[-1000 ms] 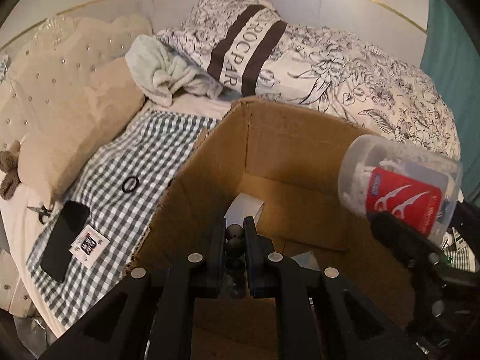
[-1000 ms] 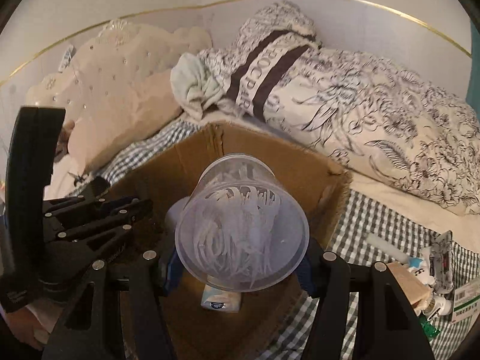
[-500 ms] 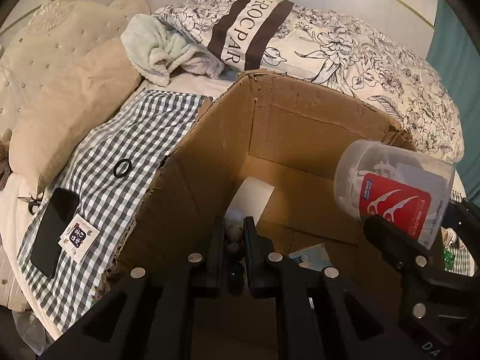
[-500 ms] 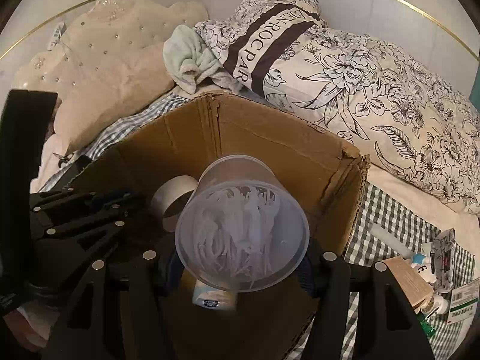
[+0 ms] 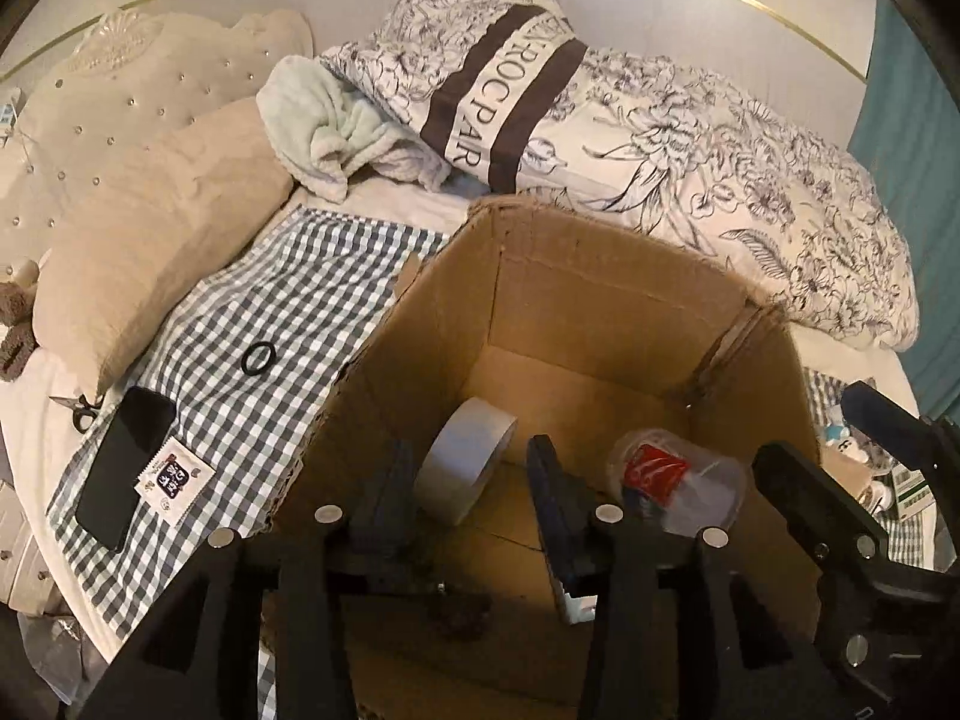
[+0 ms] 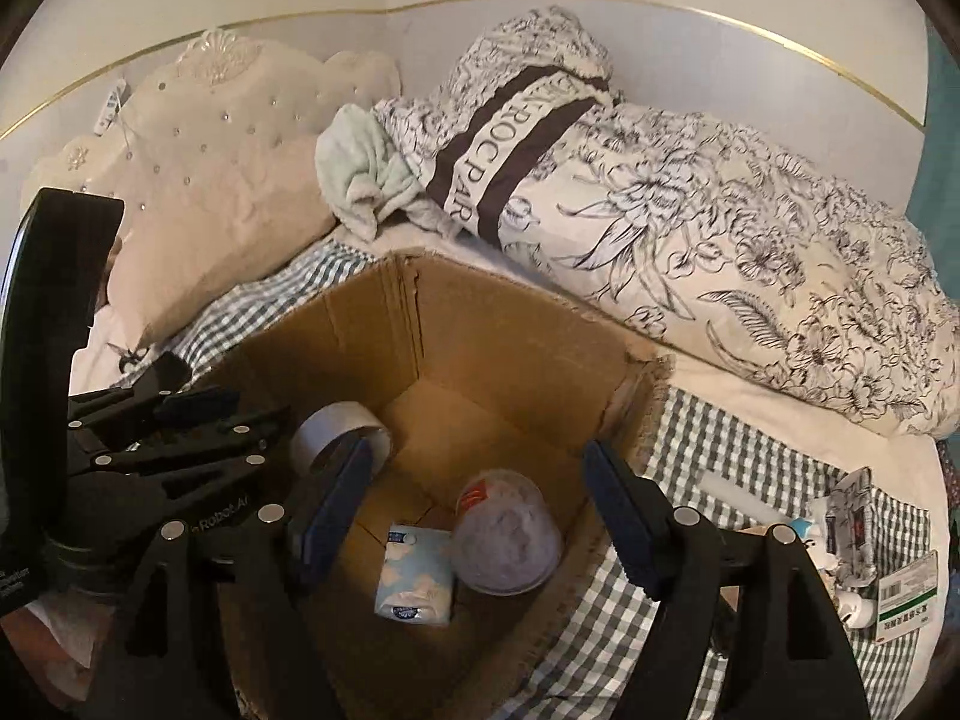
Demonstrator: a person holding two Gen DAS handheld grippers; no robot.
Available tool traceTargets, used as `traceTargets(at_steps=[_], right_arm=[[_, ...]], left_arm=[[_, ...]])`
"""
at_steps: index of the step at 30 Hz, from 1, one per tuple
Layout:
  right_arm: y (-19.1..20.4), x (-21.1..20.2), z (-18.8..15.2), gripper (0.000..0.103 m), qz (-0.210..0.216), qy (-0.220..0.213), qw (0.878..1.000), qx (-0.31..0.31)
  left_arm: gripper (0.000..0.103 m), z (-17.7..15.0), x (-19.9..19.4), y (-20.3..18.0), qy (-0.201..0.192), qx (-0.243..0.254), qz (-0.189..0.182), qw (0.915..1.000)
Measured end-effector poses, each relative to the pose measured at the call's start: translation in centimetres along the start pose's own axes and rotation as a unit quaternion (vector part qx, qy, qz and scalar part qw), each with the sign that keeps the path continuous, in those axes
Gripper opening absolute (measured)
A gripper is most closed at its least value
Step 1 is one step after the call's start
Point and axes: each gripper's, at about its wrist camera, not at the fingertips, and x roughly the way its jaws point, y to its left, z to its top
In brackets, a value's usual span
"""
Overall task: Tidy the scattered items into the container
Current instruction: 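Withdraw both tools from the box toward the remaining items on the bed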
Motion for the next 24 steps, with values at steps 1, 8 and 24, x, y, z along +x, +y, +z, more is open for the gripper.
traceTargets(at_steps=[1, 8, 24], right_arm=[[-0.2, -0.4, 0.0, 0.073, 0.001, -0.004, 1.000, 0.002], [-1.4, -3.1, 0.3, 0.073, 0.002, -0.025, 1.000, 0.012], [-4.4, -9.7, -0.3, 0.081, -0.014, -0.082, 0.996, 0.032]], left_arm=[[0.043, 0.0, -0.3, -0.1, -0.002, 0.001, 0.000, 1.0000], [0.043, 0.3, -2.6, -0.6, -0.019, 0.000, 0.003, 0.9998], [0.053, 1.0, -9.1, -2.5, -0.113, -0.001, 0.006, 0.9935]])
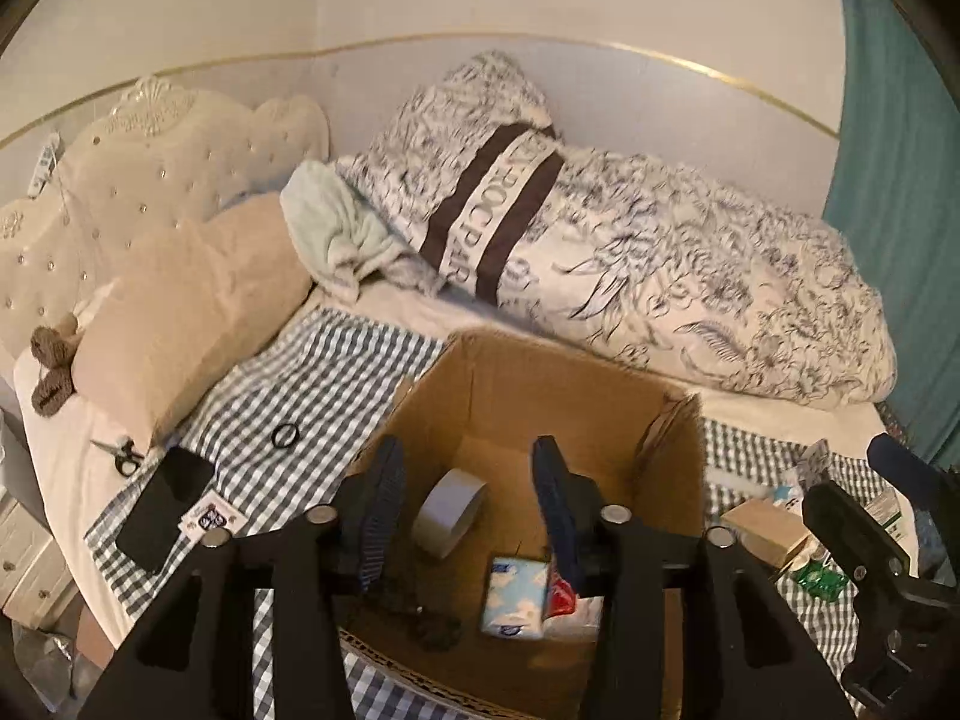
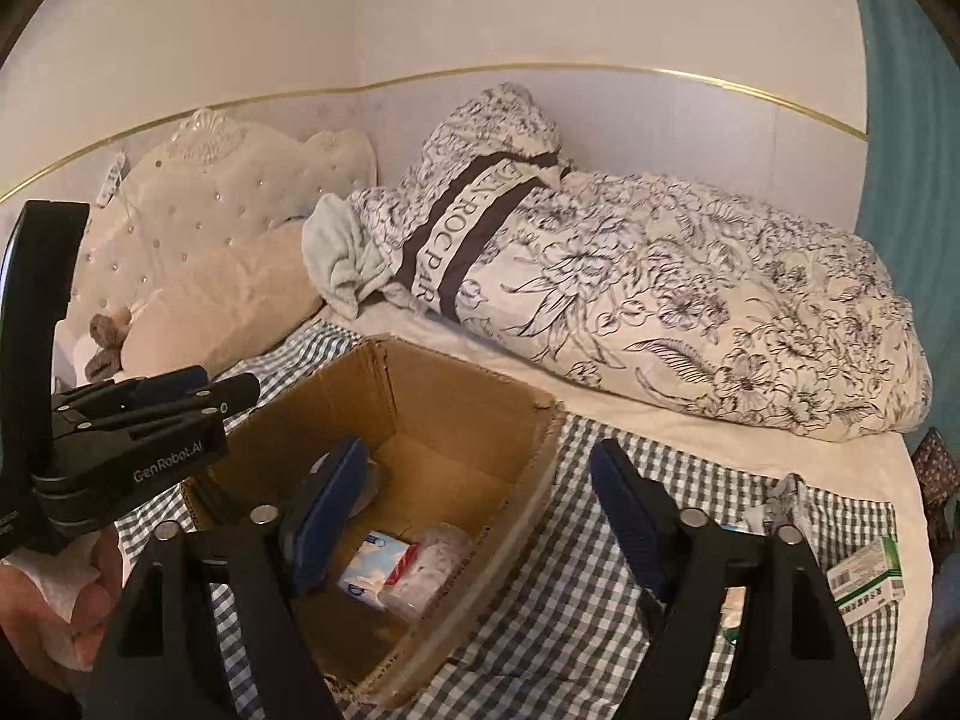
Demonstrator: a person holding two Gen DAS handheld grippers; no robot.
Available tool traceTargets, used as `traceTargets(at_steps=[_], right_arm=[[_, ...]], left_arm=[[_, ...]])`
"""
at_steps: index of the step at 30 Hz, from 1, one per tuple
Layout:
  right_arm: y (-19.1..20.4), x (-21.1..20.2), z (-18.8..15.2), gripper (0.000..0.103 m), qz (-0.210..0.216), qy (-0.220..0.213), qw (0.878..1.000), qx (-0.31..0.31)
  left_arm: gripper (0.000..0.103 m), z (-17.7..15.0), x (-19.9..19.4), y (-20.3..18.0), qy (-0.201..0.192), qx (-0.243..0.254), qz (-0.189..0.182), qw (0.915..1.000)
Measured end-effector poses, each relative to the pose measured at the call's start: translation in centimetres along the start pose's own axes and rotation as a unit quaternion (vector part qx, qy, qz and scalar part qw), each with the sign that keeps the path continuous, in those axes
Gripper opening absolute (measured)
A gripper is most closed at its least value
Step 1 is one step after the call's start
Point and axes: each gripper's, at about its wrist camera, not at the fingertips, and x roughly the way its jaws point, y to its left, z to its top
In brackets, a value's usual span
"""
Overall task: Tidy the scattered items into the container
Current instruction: 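Withdraw both tools from the box toward the remaining items on the bed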
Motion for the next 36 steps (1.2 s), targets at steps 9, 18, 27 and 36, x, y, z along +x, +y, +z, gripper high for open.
traceTargets(at_steps=[9, 18, 27, 36], right_arm=[[-3.4, -3.7, -0.1, 0.086, -0.024, -0.023, 0.999, 0.014], [-7.1, -7.3, -0.8, 0.095, -0.050, -0.042, 0.997, 0.030], [-11.2, -10.6, -2.0, 0.103, -0.091, -0.055, 0.993, 0.051], [-15.6, -12.9, -3.5, 0.103, -0.117, -0.049, 0.989, 0.074]], left_arm=[[0.072, 0.5, -2.2, -3.0, -0.028, 0.011, -0.017, 0.9994], [0.101, 0.6, -4.1, -7.0, -0.048, 0.027, -0.045, 0.9974], [0.103, -0.5, -5.1, -13.3, -0.055, 0.095, -0.066, 0.9918], [0.103, -2.3, -4.2, -17.7, -0.052, 0.132, -0.066, 0.9877]])
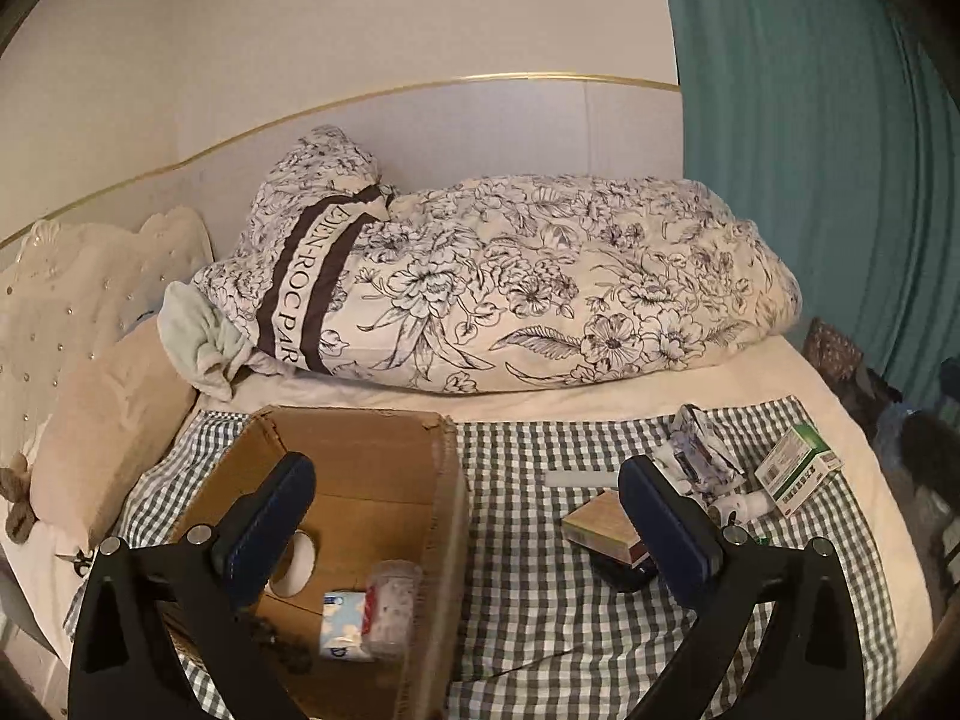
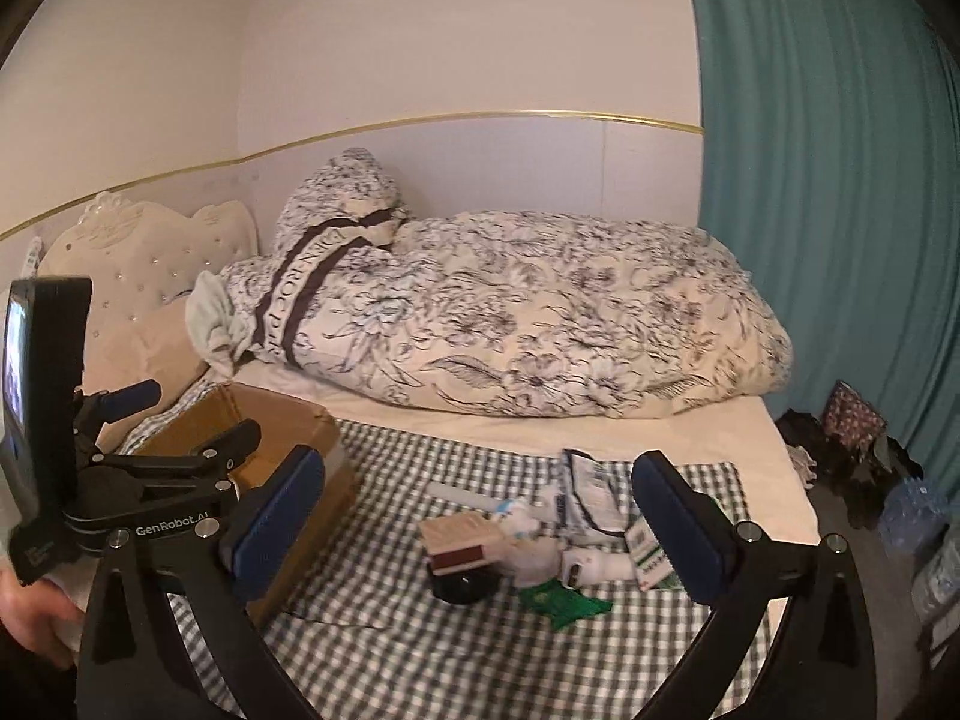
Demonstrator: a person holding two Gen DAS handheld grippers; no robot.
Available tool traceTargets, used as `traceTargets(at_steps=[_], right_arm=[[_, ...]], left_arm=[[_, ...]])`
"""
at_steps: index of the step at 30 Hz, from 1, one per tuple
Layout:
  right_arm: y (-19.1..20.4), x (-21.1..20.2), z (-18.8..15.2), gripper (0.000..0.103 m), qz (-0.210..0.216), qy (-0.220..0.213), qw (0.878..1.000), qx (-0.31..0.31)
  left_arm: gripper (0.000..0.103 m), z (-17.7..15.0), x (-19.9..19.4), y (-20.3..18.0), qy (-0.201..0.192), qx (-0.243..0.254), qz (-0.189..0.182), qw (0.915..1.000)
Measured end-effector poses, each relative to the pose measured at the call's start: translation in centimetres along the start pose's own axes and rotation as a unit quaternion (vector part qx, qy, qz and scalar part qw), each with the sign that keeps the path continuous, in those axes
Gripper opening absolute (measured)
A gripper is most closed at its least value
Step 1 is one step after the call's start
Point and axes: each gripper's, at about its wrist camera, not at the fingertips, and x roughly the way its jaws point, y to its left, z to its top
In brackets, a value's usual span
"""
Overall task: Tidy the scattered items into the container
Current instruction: 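Withdraw both tools from the box toward the remaining items on the bed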
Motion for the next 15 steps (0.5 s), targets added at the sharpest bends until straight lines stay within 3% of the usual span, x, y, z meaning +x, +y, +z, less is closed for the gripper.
traceTargets(at_steps=[8, 15], right_arm=[[-3.8, -1.2, -1.0, 0.103, -0.029, 0.008, 1.000, 0.004], [-6.7, -1.4, -2.2, 0.103, -0.048, 0.018, 0.999, 0.015]], left_arm=[[0.103, -1.0, 2.4, -2.0, 0.037, -0.034, -0.017, 0.9986], [0.103, -1.2, 3.1, -5.1, 0.039, -0.015, -0.024, 0.9988]])
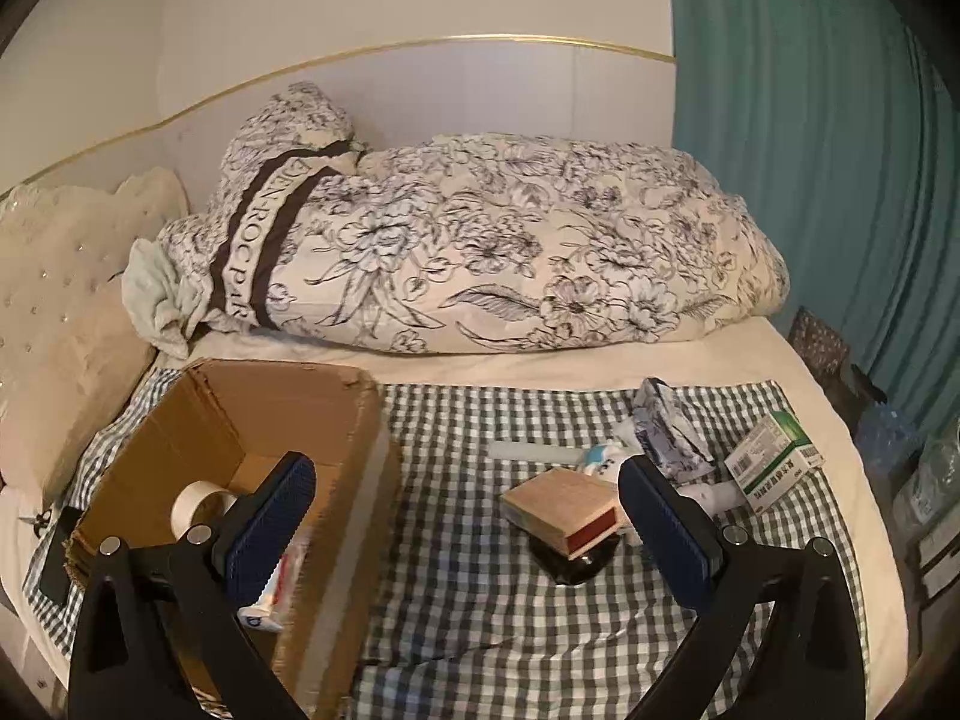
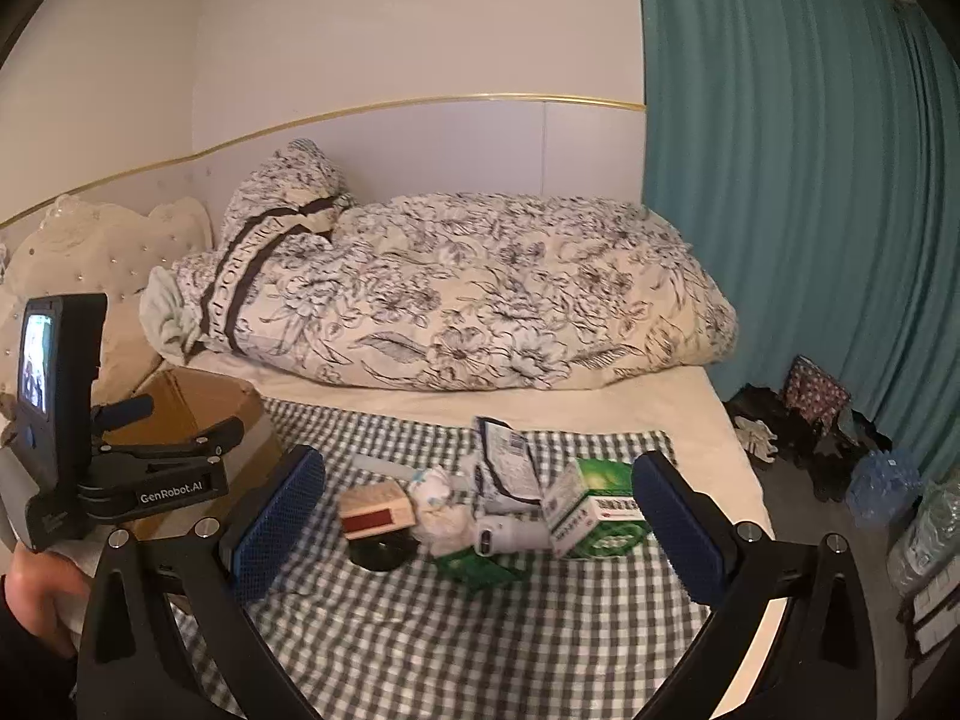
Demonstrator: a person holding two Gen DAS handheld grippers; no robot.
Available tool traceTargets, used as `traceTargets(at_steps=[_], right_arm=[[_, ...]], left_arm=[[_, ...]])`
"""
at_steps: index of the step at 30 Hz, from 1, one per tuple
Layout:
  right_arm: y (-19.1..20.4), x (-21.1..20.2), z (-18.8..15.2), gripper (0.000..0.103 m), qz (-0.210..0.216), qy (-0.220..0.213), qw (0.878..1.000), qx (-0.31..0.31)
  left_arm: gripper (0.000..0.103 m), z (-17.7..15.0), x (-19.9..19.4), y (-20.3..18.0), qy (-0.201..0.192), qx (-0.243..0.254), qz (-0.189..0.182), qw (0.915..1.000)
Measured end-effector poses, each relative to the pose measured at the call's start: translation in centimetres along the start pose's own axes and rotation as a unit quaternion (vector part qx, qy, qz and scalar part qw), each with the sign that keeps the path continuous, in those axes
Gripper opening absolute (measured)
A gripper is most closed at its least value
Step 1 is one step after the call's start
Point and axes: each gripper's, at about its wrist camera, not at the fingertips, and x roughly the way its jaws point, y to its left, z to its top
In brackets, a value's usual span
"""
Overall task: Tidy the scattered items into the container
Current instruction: 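Grasp the green medicine box with the right tool while the left grasps the tan box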
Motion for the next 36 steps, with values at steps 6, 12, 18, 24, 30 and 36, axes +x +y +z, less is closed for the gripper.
traceTargets(at_steps=[6, 12, 18, 24, 30, 36], right_arm=[[-2.0, 1.6, -1.5, 0.103, -0.013, 0.022, 1.000, 0.009], [-3.9, 4.1, -3.0, 0.103, -0.022, 0.045, 0.999, 0.019], [-5.1, 7.1, -4.5, 0.103, -0.036, 0.069, 0.997, 0.022], [-5.8, 9.9, -5.8, 0.103, -0.044, 0.092, 0.995, 0.018], [-6.8, 12.3, -6.7, 0.103, -0.053, 0.107, 0.993, 0.014], [-7.7, 14.8, -7.4, 0.103, -0.054, 0.118, 0.991, 0.018]], left_arm=[[0.103, -0.9, 2.0, -2.3, 0.015, 0.019, -0.001, 0.9997], [0.103, -2.9, 5.3, -3.1, 0.037, 0.013, -0.006, 0.9992], [0.103, -4.5, 8.5, -4.1, 0.063, 0.017, -0.020, 0.9977], [0.103, -5.1, 10.9, -5.4, 0.072, -0.002, -0.041, 0.9965], [0.103, -4.5, 11.9, -7.1, 0.070, -0.027, -0.063, 0.9952], [0.103, -5.2, 15.0, -7.9, 0.101, -0.029, -0.027, 0.9941]])
